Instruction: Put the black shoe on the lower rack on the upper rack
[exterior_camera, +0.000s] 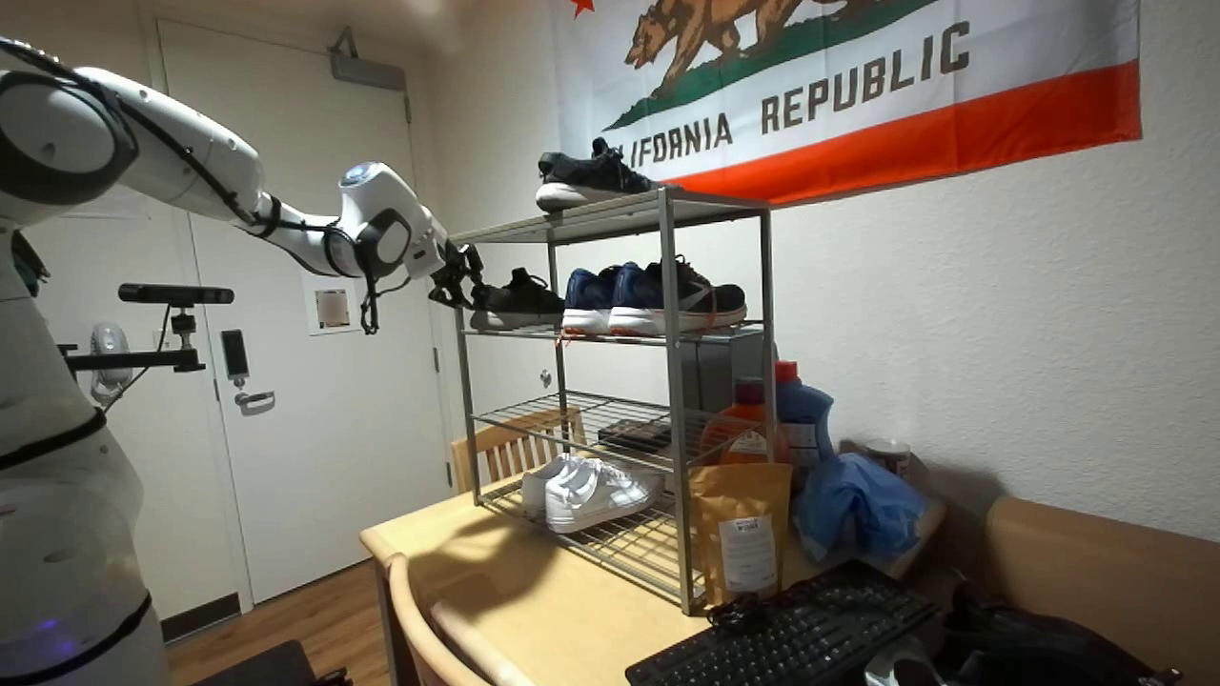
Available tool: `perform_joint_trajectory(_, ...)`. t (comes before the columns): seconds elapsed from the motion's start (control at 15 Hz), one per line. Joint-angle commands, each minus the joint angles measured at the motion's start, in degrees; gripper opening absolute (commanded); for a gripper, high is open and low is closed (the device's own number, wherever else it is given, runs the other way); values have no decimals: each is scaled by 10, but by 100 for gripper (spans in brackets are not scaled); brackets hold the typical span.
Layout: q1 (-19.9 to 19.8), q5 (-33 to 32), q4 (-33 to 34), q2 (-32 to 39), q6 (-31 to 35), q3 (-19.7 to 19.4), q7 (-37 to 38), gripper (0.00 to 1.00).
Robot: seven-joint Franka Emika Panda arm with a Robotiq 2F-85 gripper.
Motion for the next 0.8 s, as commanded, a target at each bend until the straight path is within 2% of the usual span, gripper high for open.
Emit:
perform_joint_trajectory(0.0, -10, -12, 7, -10, -24, 7, 26, 21)
perform_joint_trajectory(0.07, -9, -10, 7, -11, -26, 6, 24, 15)
perform_joint_trajectory(0.33, 3, 9, 10, -18, -44, -2, 8, 4)
perform_joint_trajectory(0.47, 9, 16, 7, -29, -51, -5, 2, 6)
perform_joint_trajectory(0.53, 59, 5, 4, -30, -49, -50, 8, 4)
perform_joint_trajectory(0.73, 97, 11, -4, -51, -57, -84, 1, 6)
